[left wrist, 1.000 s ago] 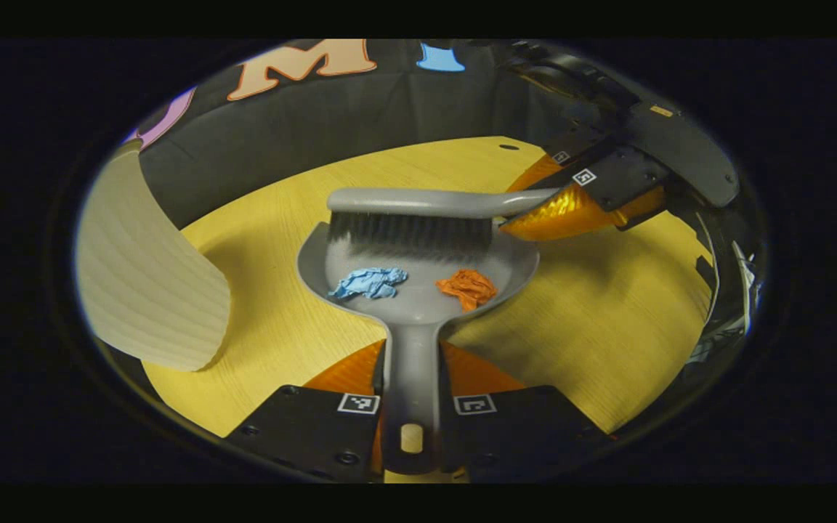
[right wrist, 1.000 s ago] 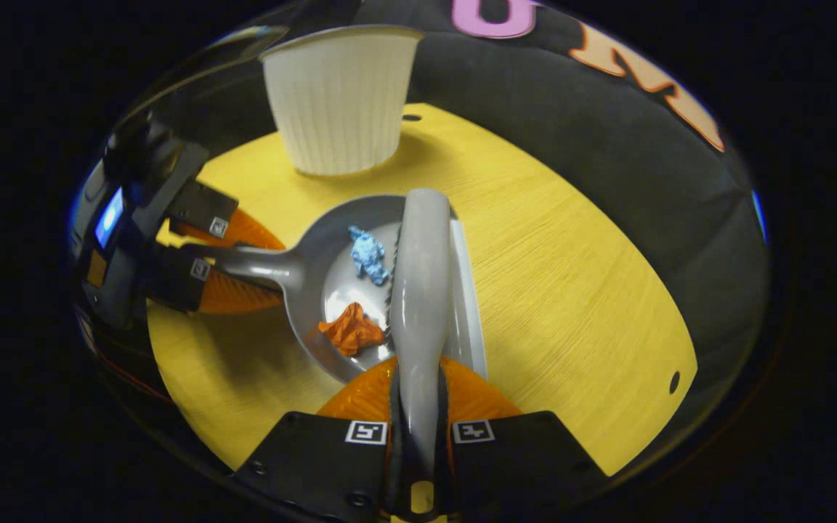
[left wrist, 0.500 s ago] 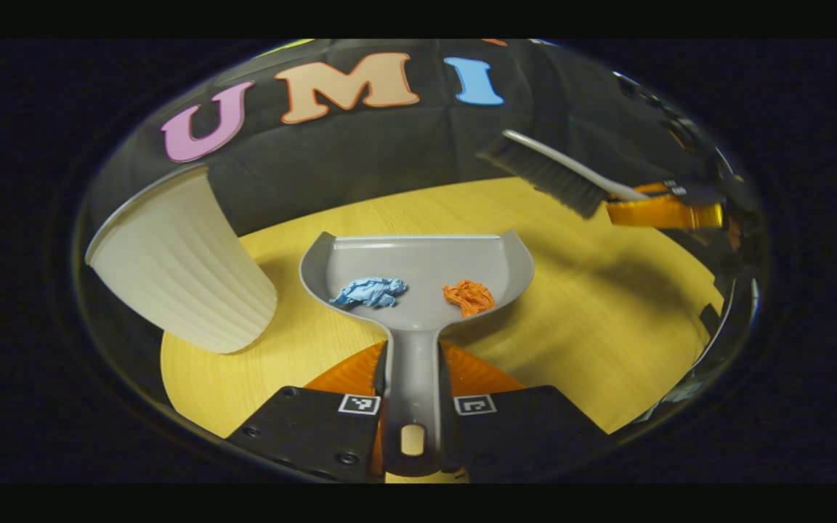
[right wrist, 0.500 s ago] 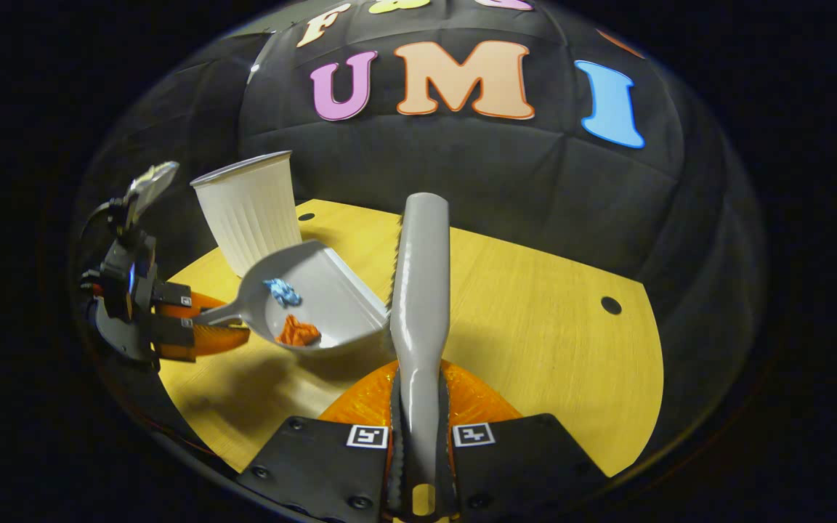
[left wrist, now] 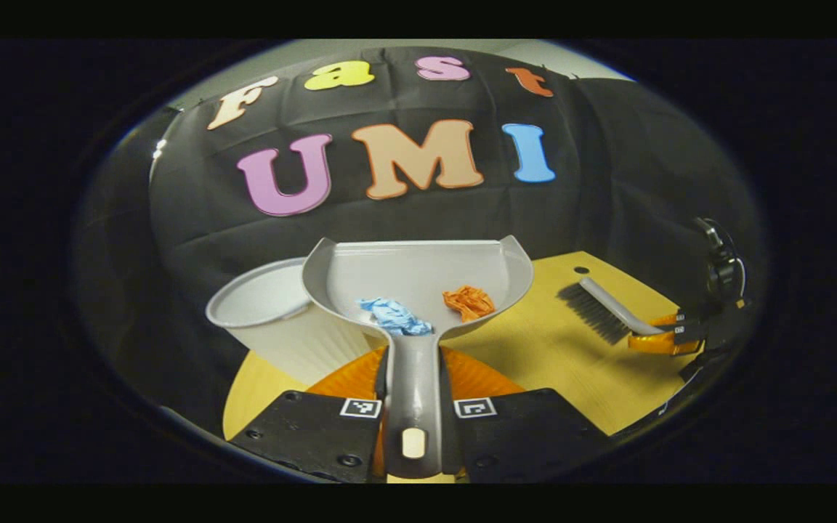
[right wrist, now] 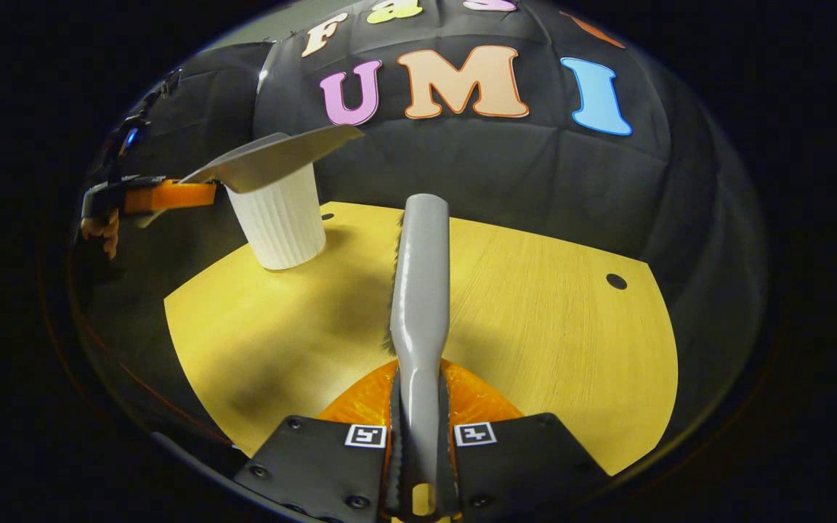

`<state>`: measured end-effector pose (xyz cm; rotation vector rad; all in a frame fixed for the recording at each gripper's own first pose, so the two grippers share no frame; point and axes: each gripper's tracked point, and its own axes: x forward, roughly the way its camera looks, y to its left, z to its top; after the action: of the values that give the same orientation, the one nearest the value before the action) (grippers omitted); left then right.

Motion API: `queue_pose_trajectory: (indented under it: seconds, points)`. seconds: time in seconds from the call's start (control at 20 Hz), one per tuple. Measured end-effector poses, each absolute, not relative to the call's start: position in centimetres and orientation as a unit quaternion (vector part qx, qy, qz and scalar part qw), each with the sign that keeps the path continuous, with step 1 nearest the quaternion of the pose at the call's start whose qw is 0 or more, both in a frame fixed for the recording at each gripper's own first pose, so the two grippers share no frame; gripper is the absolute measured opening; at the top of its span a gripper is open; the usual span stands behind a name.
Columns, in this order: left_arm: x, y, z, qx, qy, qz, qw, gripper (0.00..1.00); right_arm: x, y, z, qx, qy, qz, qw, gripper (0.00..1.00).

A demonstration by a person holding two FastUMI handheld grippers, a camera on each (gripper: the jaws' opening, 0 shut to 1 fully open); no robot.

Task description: Pick up the small broom and dustpan from the desktop, sweep the trash into the dustpan with the broom, and then empty the trash into the garbage bin.

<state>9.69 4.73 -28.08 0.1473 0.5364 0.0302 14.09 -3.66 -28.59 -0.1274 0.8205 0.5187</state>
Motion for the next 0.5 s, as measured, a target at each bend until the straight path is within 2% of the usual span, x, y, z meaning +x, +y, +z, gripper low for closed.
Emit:
queue_pose_trajectory:
  seconds: [0.2,0.5]
  points:
    - [11.2,14.2,-24.3,0.091,0.263,0.079,0.957,0.21,14.7,-1.8,-29.5,-0.049,0.403,0.250,0.879,0.19]
    - [11.9,25.4,-24.7,0.214,0.305,0.144,0.917,0.22,14.8,-0.3,-30.9,-0.046,0.419,0.246,0.873,0.19]
